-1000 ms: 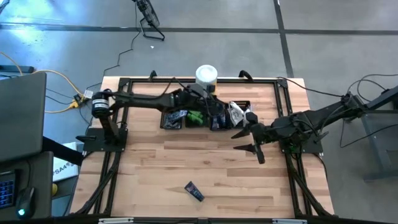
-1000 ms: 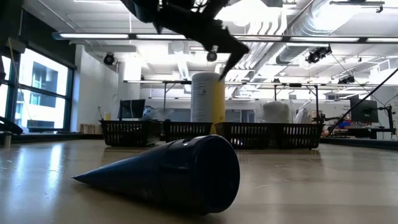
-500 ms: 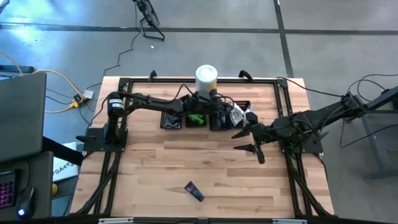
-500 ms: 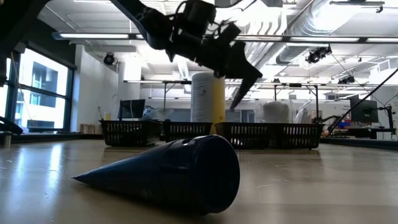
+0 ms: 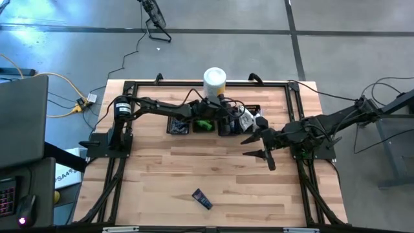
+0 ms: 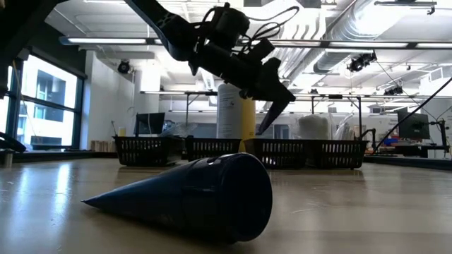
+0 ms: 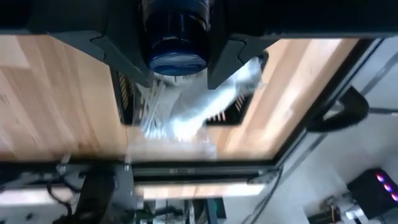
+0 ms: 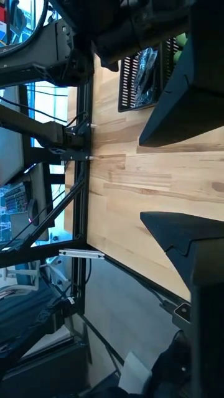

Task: Pick & Place Travel size toiletries
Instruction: Put the left shave cream into the middle right black bin, then put the shave cream into the middle right black bin

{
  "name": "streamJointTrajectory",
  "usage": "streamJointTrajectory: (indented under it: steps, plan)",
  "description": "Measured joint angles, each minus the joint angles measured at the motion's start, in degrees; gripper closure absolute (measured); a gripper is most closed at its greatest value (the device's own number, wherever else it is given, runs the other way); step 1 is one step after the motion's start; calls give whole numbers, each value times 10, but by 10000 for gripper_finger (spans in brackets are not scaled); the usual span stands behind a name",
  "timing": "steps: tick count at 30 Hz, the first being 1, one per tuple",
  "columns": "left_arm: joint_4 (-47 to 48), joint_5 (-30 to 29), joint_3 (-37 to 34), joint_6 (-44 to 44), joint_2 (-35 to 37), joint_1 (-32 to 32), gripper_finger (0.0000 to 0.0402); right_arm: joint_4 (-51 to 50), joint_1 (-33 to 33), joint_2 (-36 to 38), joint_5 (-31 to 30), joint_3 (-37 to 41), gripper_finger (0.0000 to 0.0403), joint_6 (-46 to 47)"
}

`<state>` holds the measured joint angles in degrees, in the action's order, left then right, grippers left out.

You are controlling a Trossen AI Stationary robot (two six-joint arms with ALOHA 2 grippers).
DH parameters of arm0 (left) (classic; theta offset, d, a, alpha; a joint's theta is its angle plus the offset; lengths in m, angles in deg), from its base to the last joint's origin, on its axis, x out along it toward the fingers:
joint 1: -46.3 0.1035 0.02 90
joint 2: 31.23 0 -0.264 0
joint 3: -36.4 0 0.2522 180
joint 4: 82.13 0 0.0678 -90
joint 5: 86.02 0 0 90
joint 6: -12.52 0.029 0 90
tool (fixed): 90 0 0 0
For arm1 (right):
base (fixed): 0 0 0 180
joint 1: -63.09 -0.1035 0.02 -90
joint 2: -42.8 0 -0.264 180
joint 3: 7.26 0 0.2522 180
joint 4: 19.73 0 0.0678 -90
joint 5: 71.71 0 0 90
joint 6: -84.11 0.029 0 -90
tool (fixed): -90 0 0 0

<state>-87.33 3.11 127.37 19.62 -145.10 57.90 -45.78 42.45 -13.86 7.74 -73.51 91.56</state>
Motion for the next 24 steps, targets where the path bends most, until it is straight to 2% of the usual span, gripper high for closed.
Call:
streamJointTrajectory:
  steps: [6, 17, 24]
  plan:
    - [36, 0, 0, 1, 0, 0, 266, 0, 0, 0, 0, 0, 229, 0]
    - [20, -2, 0, 9, 0, 2, 159, 4, 0, 0, 0, 0, 229, 0]
    - [50, 26, 0, 12, 29, 24, 148, 5, 0, 0, 0, 0, 229, 17]
